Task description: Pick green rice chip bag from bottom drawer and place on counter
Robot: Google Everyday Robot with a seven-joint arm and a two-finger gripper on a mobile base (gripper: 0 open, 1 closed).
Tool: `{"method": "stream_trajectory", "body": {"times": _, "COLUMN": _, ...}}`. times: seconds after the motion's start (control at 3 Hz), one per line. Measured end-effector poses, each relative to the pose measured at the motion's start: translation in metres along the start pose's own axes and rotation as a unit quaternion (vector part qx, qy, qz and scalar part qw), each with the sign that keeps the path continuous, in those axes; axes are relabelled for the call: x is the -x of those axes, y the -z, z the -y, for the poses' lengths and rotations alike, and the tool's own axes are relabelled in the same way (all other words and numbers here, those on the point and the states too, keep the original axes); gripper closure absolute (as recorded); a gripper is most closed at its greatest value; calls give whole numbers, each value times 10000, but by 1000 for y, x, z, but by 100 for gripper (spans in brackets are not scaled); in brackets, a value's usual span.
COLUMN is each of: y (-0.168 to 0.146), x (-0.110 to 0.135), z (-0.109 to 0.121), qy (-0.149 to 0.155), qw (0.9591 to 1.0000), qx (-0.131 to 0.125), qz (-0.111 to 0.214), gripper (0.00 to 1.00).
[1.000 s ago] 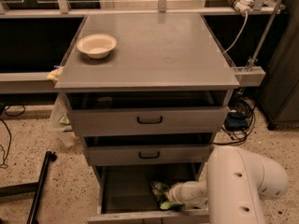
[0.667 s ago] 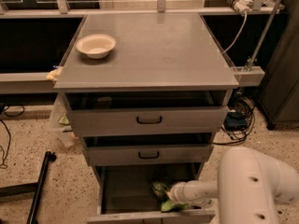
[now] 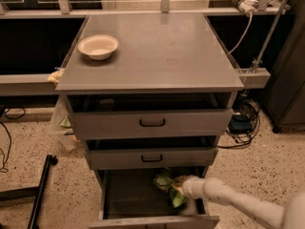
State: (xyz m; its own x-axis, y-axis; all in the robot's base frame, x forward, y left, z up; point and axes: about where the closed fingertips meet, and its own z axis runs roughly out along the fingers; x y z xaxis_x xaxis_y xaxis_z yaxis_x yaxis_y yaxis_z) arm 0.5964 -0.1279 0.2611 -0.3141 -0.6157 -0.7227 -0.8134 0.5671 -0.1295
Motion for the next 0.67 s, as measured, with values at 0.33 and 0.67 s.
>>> {"method": "stream_trajectory", "body": {"times": 0.33, "y": 30, "x": 15, "z": 45, "qy": 171, "qw": 9990, "qx": -290, "qz": 296, "gripper": 100}}
{"method": "stream_trajectory", "body": {"times": 0.67, "y": 30, "x": 15, "z": 44, "qy": 171, "qw": 9990, "qx": -289, "qz": 296, "gripper": 100}}
